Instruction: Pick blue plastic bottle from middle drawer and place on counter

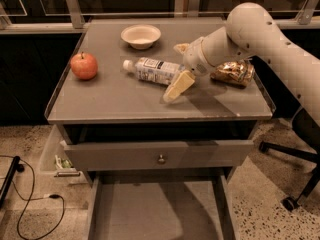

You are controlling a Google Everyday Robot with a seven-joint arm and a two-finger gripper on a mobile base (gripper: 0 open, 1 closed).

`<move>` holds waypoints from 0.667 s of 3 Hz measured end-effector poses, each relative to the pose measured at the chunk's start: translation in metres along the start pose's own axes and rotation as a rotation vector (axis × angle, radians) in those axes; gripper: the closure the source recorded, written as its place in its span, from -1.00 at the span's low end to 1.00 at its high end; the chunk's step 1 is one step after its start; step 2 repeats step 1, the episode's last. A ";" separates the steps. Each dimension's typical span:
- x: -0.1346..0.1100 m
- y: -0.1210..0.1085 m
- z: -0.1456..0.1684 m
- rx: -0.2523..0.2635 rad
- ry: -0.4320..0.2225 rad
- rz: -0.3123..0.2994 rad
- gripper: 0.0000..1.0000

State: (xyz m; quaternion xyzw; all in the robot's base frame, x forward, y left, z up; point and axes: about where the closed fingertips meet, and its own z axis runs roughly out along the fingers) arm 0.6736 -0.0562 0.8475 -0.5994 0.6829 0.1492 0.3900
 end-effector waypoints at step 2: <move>0.000 0.000 0.000 0.000 0.000 0.000 -1.00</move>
Offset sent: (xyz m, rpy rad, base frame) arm 0.0000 0.0000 0.0000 0.0000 0.0000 0.0000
